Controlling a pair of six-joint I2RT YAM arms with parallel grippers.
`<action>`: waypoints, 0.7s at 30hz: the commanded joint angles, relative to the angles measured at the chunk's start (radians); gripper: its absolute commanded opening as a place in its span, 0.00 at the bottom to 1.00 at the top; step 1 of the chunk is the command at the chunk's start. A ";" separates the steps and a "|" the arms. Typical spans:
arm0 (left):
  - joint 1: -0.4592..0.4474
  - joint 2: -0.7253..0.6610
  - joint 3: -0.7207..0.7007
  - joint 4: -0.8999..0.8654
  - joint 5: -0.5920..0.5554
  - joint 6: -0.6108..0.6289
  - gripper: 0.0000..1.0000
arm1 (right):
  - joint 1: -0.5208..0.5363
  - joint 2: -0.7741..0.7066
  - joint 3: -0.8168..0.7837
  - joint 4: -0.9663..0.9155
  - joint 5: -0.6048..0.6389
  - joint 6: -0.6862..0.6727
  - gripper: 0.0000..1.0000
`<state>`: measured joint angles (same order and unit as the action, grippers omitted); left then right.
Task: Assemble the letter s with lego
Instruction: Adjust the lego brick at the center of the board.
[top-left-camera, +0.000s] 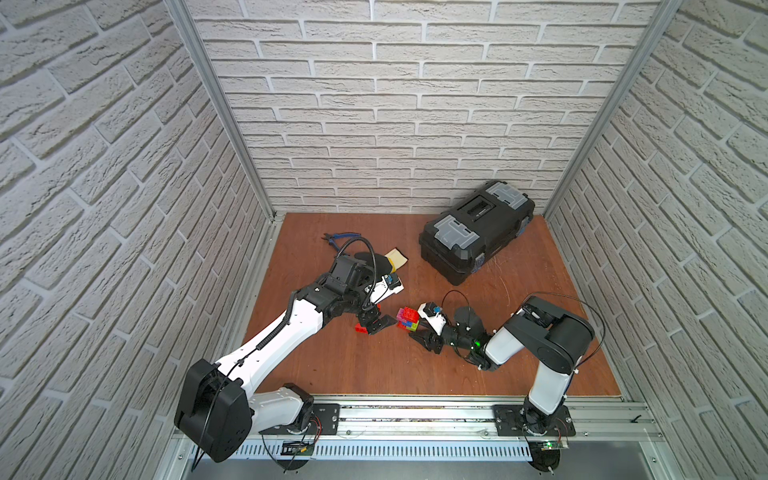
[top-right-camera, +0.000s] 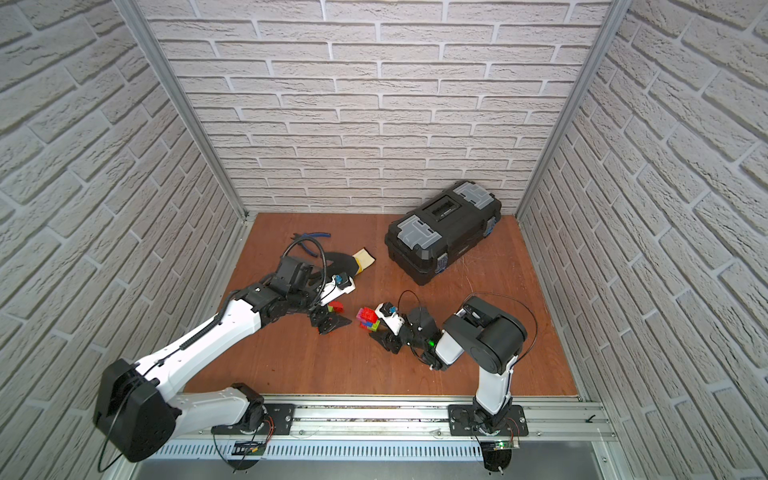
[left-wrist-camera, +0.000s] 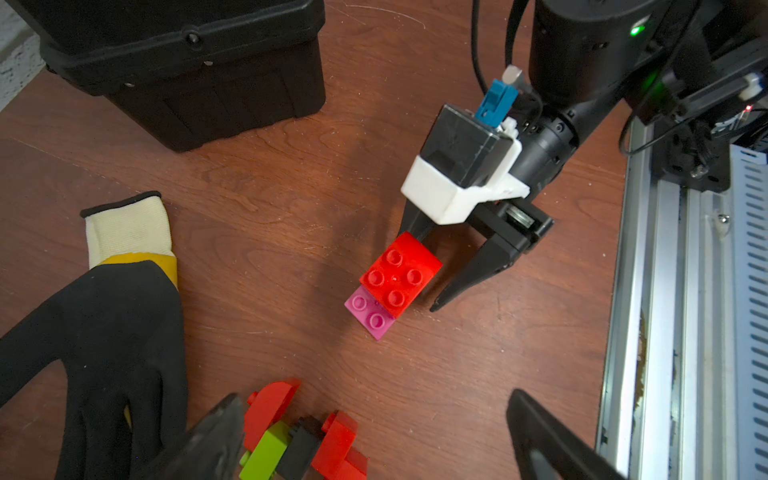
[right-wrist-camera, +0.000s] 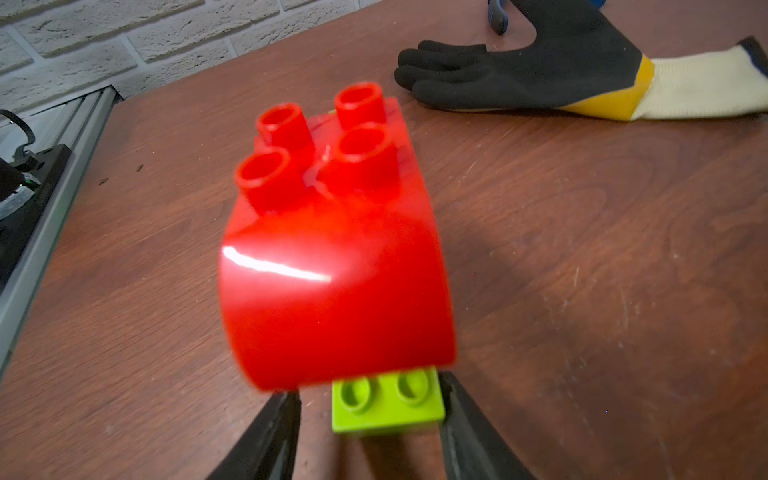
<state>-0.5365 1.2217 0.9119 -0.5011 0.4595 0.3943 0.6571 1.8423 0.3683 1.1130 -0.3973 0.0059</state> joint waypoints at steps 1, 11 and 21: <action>0.015 -0.019 -0.019 0.024 0.031 -0.015 0.98 | 0.012 0.020 0.022 0.089 0.018 -0.026 0.52; 0.023 -0.018 -0.019 0.004 0.038 -0.009 0.98 | 0.013 0.064 0.039 0.131 0.004 -0.034 0.39; 0.035 -0.023 -0.007 -0.006 0.042 -0.013 0.98 | 0.014 0.014 0.002 0.190 -0.019 0.014 0.32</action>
<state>-0.5106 1.2198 0.9028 -0.5034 0.4805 0.3805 0.6617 1.9011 0.3882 1.2240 -0.3943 -0.0048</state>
